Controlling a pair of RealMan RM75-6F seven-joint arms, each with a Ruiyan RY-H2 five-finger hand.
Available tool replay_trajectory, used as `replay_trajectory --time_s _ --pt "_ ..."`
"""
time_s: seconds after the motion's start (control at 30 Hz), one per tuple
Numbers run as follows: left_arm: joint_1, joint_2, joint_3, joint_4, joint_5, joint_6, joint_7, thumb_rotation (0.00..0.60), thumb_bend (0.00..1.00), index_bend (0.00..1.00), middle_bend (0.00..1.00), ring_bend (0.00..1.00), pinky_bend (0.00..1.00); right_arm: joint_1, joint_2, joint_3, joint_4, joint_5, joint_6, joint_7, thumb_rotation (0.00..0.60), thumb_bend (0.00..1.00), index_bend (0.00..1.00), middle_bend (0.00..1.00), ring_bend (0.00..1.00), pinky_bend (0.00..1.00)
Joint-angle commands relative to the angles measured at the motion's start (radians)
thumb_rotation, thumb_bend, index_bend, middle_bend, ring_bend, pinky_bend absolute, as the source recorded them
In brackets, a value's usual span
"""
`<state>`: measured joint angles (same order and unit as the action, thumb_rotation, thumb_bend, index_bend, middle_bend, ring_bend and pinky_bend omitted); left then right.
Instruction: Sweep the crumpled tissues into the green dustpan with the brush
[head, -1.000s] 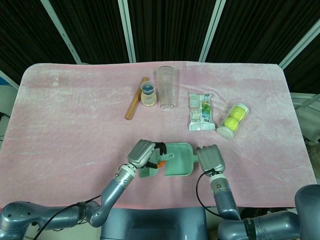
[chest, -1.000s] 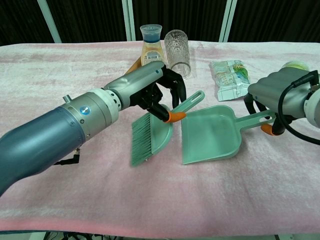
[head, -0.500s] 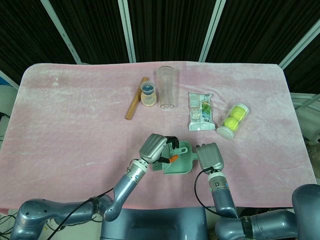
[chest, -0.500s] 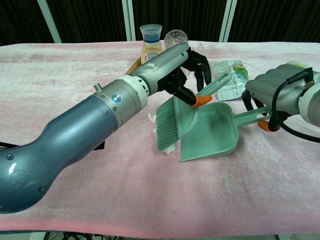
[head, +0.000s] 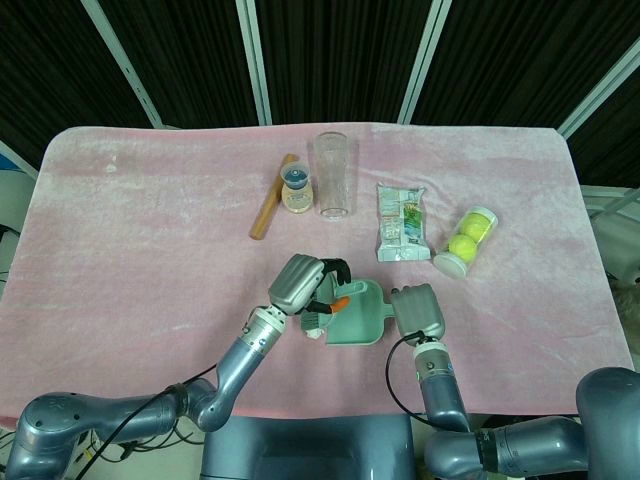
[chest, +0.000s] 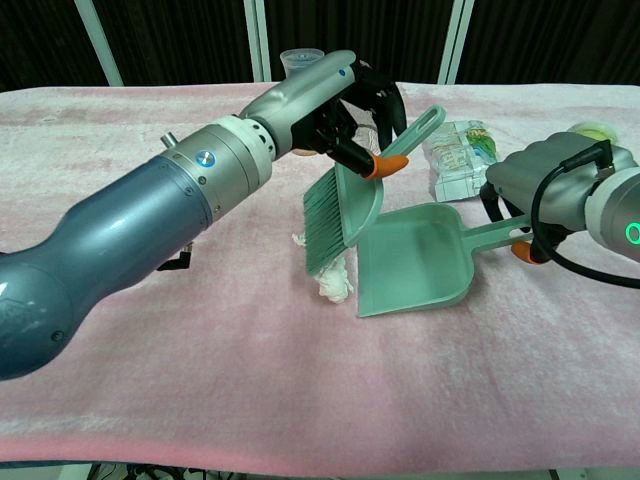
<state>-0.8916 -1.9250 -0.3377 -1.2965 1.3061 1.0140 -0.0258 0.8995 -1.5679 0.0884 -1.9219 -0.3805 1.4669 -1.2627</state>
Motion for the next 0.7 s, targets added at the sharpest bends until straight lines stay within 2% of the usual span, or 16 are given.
replay_trajectory --time_s 0.03,0.43,0.7 --pt "0.001 0.026 0.008 -0.015 -0.002 -0.017 0.001 0.600 0.35 0.61 0.65 0.89 1.00 0.001 -0.004 0.001 0.003 0.002 0.000 -0.001 0.600 0.45 0.60 0.55 0.65 0.79" --pt "0.032 0.032 0.068 0.038 -0.017 -0.030 -0.005 0.600 0.35 0.61 0.65 0.89 1.00 -0.001 -0.017 -0.001 0.015 0.006 0.002 -0.004 0.600 0.45 0.60 0.55 0.65 0.79" --pt "0.027 0.001 0.075 0.085 -0.006 -0.031 -0.041 0.600 0.35 0.61 0.65 0.89 1.00 0.010 -0.037 0.012 0.015 0.008 0.012 -0.018 0.600 0.45 0.60 0.55 0.65 0.79"
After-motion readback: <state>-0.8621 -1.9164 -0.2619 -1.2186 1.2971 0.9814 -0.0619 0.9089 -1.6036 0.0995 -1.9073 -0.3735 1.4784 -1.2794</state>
